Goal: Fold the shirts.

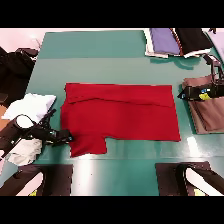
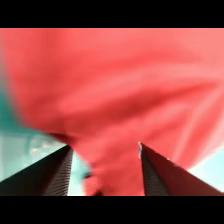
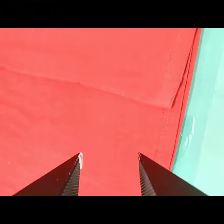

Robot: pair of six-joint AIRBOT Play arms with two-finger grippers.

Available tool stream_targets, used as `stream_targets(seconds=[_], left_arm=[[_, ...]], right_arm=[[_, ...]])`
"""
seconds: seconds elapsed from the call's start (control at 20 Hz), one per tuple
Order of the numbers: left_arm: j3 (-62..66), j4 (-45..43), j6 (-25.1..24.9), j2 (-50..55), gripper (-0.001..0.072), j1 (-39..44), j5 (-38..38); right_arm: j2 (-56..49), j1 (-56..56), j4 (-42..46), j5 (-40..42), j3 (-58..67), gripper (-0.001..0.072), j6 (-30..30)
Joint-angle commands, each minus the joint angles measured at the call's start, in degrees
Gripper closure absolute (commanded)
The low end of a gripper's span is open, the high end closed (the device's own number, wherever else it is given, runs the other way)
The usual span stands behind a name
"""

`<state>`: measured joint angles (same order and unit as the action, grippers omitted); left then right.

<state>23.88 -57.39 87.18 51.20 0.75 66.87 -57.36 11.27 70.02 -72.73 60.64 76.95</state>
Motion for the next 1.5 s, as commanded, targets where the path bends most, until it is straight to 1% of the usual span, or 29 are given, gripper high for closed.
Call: stream_targets(seconds=[0.0,0.05,0.1,0.15,0.25,0.35,0.45,0.5,0.55,0.6,0.65,0.75,0.8,0.9,1.0,1.05,1.1,1.15,1.2,1.25,1.3,1.45], left_arm=[[-1.70,2.95,-0.02,-0.20,0.0227,4.26,-4.31],[-1.16,3.61,-0.20,-0.20,0.0392,4.61,-3.37],[-0.22,3.58,-0.72,-0.20,0.0588,4.61,-2.25],[1.25,3.34,-1.33,-0.20,0.0675,4.61,-1.05],[4.98,2.99,-1.73,-0.22,0.0676,4.61,0.70],[8.68,1.79,-1.73,-1.22,0.0676,4.63,1.79],[11.04,1.18,-1.73,-2.51,0.0677,4.61,2.21],[11.82,1.18,-1.75,-2.54,0.0677,4.61,2.67],[12.11,1.20,-1.75,-2.51,0.0676,4.63,2.67],[12.13,1.16,-1.77,-2.51,0.0677,4.63,2.62],[12.13,0.94,-1.77,-2.51,0.0676,4.63,2.49],[12.13,0.92,-1.75,-2.51,0.0677,4.63,1.38],[12.13,0.92,-1.75,-2.51,0.0677,4.63,1.05],[12.13,0.83,-1.75,-2.51,0.0676,4.63,1.16],[12.13,0.70,-1.75,-2.51,0.0676,4.61,0.96],[12.13,0.48,-1.77,-2.51,0.0676,4.61,1.07],[12.13,0.35,-1.77,-2.51,0.0676,4.63,1.31],[12.17,0.26,-2.05,-2.51,0.0676,4.61,1.64],[12.52,-0.55,-2.14,-2.51,0.0677,4.63,2.49],[13.40,-2.12,-2.10,-2.51,0.0678,4.63,4.13],[14.71,-4.15,-2.03,-2.54,0.0678,4.63,5.86],[16.17,-7.50,-1.66,-5.60,0.0678,4.63,10.64]], right_arm=[[0.37,0.00,-0.02,-0.09,-0.26,0.0302,0.02],[0.37,0.00,0.04,-0.55,-0.26,0.0302,0.02],[0.37,0.02,0.09,-1.29,-0.26,0.0303,0.00],[0.37,0.02,0.39,-2.23,-0.26,0.0302,-0.02],[0.35,1.09,0.85,-5.25,-0.37,0.0303,-0.04],[0.42,4.83,1.49,-8.87,-2.23,0.0303,-0.07],[1.38,10.71,3.69,-10.56,-7.96,0.0302,-0.13],[2.03,14.36,3.61,-10.73,-12.09,0.0300,-1.33],[2.40,17.90,3.48,-10.62,-16.13,0.0275,-2.49],[2.43,21.55,3.48,-10.62,-20.48,0.0166,-2.69],[2.03,24.61,3.06,-10.38,-24.13,0.0159,-3.50],[0.52,27.26,-0.22,-7.87,-29.53,0.0166,-3.98],[-0.11,26.99,-2.67,-6.34,-31.36,0.0215,-4.59],[-1.97,24.28,-5.53,-3.74,-33.48,0.0224,-5.05],[-4.59,20.52,-7.48,-1.51,-33.09,0.0234,-5.03],[-5.75,18.69,-8.37,-0.37,-32.24,0.0273,-5.01],[-6.54,17.00,-8.98,0.44,-31.21,0.0284,-4.98],[-7.06,15.39,-8.92,0.70,-29.97,0.0403,-5.01],[-7.23,13.99,-8.66,0.24,-28.76,0.0562,-5.01],[-6.86,12.68,-8.39,-0.42,-27.67,0.0655,-5.03],[-5.84,11.58,-7.87,-1.33,-26.53,0.0690,-5.03],[0.68,9.38,-1.53,-6.62,-23.52,0.0695,-4.96]])
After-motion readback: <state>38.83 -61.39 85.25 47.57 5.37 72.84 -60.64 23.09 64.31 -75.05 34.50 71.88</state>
